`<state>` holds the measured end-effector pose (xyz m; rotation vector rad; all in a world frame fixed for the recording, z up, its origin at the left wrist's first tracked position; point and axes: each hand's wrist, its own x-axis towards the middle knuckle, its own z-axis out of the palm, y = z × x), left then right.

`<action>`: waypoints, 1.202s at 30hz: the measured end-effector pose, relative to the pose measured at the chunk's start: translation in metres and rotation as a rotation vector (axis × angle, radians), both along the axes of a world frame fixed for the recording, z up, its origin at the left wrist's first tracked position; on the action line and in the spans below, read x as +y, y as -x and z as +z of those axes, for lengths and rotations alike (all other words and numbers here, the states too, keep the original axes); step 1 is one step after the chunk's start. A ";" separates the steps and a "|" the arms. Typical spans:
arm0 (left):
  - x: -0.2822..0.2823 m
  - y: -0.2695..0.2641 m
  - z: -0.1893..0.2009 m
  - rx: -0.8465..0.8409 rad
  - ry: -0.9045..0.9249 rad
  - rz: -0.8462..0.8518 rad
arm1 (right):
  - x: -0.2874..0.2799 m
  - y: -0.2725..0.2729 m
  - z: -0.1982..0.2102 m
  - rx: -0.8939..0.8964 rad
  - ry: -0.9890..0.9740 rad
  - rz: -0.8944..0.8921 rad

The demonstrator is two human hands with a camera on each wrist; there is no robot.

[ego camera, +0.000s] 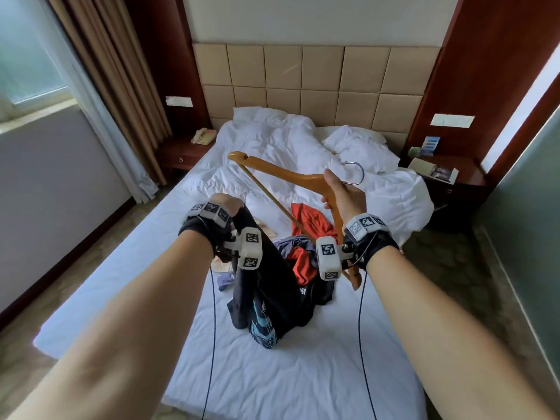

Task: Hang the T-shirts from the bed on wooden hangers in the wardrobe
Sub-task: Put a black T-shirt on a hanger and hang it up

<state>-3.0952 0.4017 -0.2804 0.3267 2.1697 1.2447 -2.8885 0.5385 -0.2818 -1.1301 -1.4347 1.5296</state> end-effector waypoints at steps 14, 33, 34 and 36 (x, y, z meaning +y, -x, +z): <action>-0.045 -0.007 -0.014 -0.257 -0.431 0.430 | -0.044 -0.041 -0.033 -0.080 0.052 -0.065; -0.126 0.062 -0.042 0.006 -0.510 0.353 | -0.148 0.018 -0.035 -0.134 -0.115 -0.159; -0.129 0.066 -0.041 0.056 -0.472 0.313 | -0.151 0.023 -0.034 -0.138 -0.124 -0.159; -0.135 0.069 -0.038 0.162 -0.392 0.228 | -0.158 0.032 -0.030 -0.145 -0.144 -0.145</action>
